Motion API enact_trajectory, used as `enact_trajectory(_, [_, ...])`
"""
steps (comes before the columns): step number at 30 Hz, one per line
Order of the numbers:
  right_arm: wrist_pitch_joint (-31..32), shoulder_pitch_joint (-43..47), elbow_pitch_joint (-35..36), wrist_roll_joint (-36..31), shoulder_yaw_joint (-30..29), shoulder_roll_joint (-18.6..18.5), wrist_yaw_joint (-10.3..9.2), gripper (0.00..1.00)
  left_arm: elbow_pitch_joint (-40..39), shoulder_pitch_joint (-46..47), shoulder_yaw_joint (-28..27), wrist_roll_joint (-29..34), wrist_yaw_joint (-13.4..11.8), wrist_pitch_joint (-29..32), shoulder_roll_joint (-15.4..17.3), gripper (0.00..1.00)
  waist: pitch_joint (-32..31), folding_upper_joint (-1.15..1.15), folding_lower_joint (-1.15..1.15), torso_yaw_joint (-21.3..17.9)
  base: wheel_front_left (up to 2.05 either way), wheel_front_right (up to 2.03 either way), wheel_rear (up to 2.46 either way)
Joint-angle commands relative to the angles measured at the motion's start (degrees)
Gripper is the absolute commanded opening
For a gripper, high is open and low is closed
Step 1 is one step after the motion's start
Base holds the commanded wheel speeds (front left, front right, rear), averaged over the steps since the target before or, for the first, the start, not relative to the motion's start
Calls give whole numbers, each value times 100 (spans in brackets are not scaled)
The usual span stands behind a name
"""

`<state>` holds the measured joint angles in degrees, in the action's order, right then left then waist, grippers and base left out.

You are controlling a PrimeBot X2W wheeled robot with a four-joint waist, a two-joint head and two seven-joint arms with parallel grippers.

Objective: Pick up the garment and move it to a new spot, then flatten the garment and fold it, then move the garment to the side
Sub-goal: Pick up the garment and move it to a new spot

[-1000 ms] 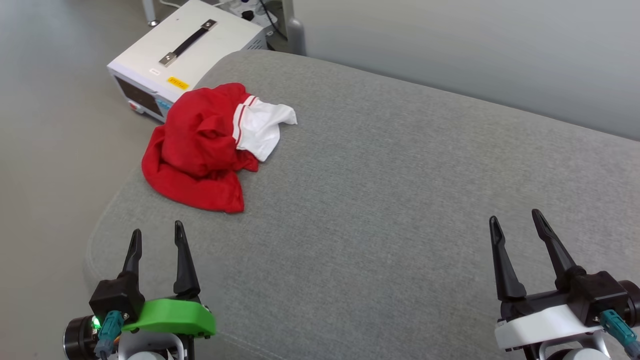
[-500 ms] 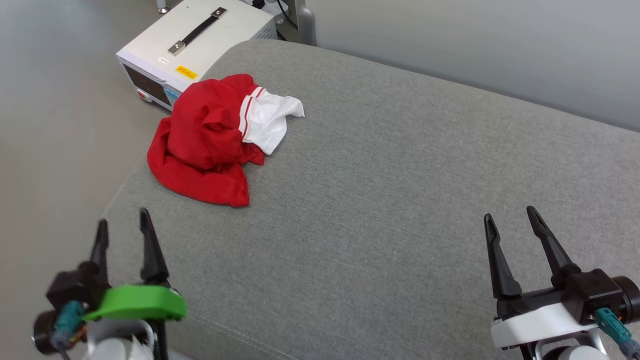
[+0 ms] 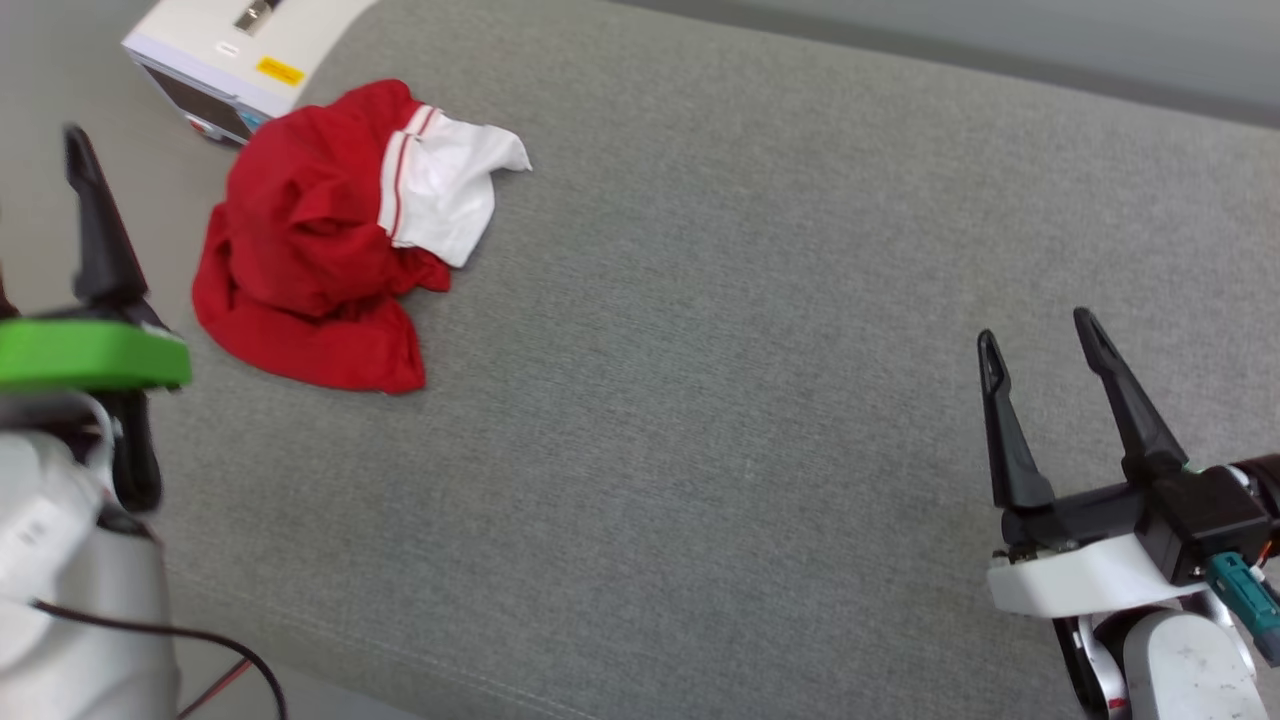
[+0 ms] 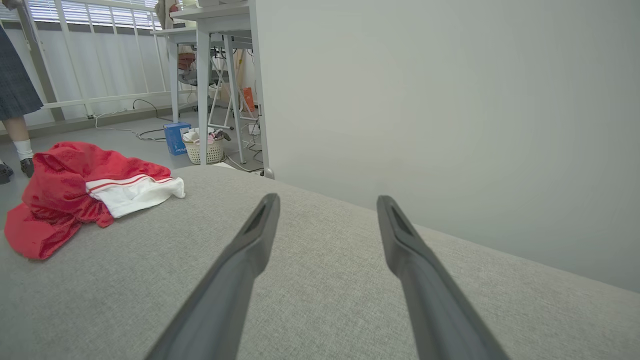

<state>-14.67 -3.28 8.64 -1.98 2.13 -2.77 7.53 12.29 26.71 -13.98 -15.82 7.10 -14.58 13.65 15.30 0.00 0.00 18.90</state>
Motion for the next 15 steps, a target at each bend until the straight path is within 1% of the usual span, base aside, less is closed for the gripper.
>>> enact_trajectory(1, [-33,-130,66,-50,-10,-10,-4,100,138,286,80,-214,28,66,158,100,418,0,0,-312,0,0,0])
enact_trajectory(3, [-33,-200,115,-79,-15,-10,-4,100,321,563,439,-528,34,473,475,100,525,0,0,-371,0,0,0])
enact_trajectory(4, [-33,-238,139,-94,-15,-10,-4,100,344,717,634,-709,35,638,708,100,592,0,0,-410,0,0,0])
enact_trajectory(5, [-33,-271,157,-103,-19,-10,-4,100,361,834,763,-868,35,760,868,100,635,0,0,-436,0,0,0])
enact_trajectory(8, [-33,-373,213,-121,-51,-10,-4,100,487,1168,1205,-1421,37,1407,1395,100,794,0,0,-517,0,0,0])
enact_trajectory(9, [-33,-399,224,-124,-63,-10,-4,100,553,1259,1303,-1568,37,1623,1521,100,837,0,0,-537,0,0,0])
enact_trajectory(12, [-33,-491,256,-146,-90,-10,-4,100,853,1542,1673,-2028,37,2614,1940,100,994,0,0,-616,0,0,0])
enact_trajectory(15, [-33,-567,275,-163,-126,-10,-4,100,1072,1753,1965,-2487,37,3567,2208,100,1125,0,0,-683,0,0,0])
